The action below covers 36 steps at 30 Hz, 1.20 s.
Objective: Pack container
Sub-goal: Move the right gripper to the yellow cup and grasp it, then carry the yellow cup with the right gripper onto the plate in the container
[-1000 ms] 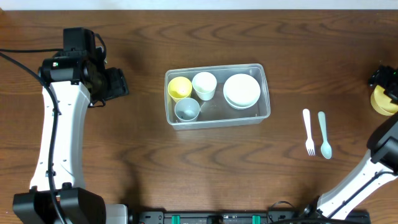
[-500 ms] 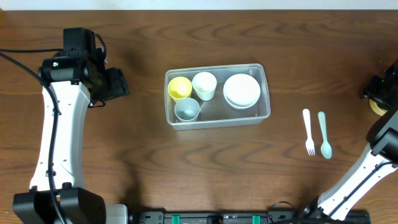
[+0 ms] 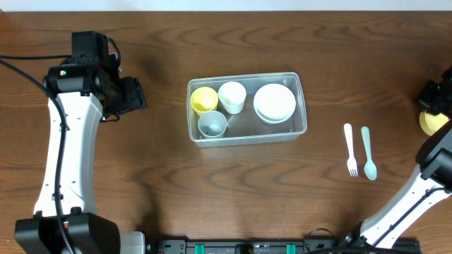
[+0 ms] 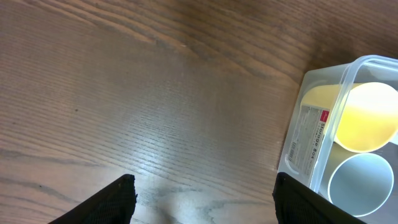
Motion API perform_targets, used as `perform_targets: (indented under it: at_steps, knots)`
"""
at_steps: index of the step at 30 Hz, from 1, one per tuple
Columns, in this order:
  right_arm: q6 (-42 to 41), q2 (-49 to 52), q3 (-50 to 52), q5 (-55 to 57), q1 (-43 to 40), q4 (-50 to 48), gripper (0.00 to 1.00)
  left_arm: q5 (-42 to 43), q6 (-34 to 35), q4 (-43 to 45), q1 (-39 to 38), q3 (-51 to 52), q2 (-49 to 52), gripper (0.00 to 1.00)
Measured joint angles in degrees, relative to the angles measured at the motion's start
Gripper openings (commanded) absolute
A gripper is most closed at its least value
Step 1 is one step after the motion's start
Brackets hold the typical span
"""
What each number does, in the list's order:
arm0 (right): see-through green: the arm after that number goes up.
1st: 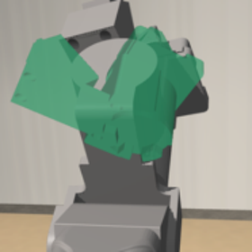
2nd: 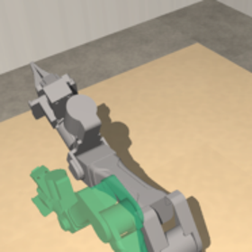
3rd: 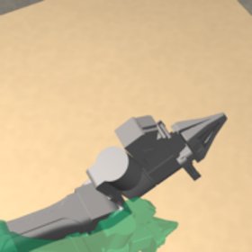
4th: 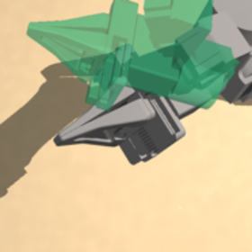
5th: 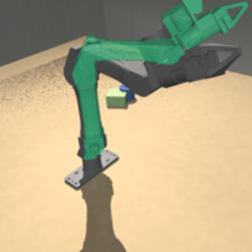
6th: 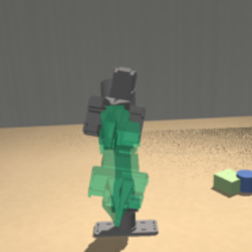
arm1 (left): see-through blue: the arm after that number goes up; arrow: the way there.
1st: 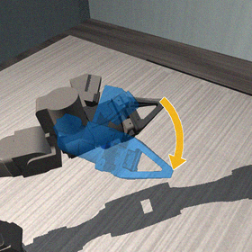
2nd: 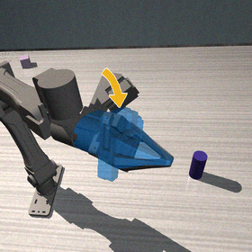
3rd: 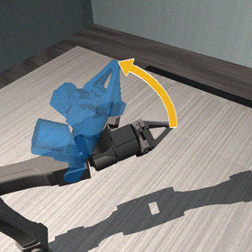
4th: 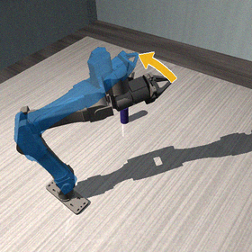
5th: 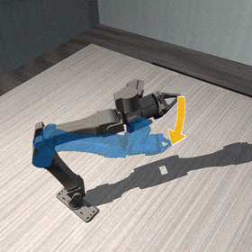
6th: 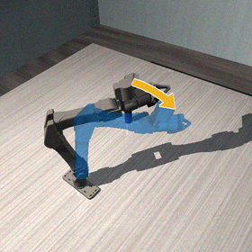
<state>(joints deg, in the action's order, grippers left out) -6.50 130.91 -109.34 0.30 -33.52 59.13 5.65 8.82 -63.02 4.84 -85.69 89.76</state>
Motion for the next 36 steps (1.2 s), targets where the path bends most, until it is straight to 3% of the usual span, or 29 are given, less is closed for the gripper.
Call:
perform_targets:
  at_steps: [8, 12, 17, 26, 36]
  knots:
    - [1.25, -16.06, 0.0, -3.82, 9.25, 2.34, 0.01, -0.02, 0.0, -0.02, 0.0, 0.0, 0.0, 0.71]
    - [4.31, -26.21, -0.17, -5.05, 20.63, 4.07, 0.01, -0.02, 0.0, 0.0, 0.0, 0.0, 0.0, 0.71]
    - [7.98, -31.82, -0.48, -4.52, 37.77, 7.26, 0.01, -0.02, 0.0, -0.02, 0.0, 0.0, 0.0, 0.71]
    - [9.03, -26.23, -0.48, -0.74, 57.2, 11.13, 0.01, -0.02, 0.0, -0.42, 0.0, 0.0, 0.0, 0.71]
    - [7.04, -13.86, -0.42, 0.42, 60.22, 13.62, 0.01, 0.0, 0.0, -0.72, 0.0, 0.0, 0.0, 0.71]
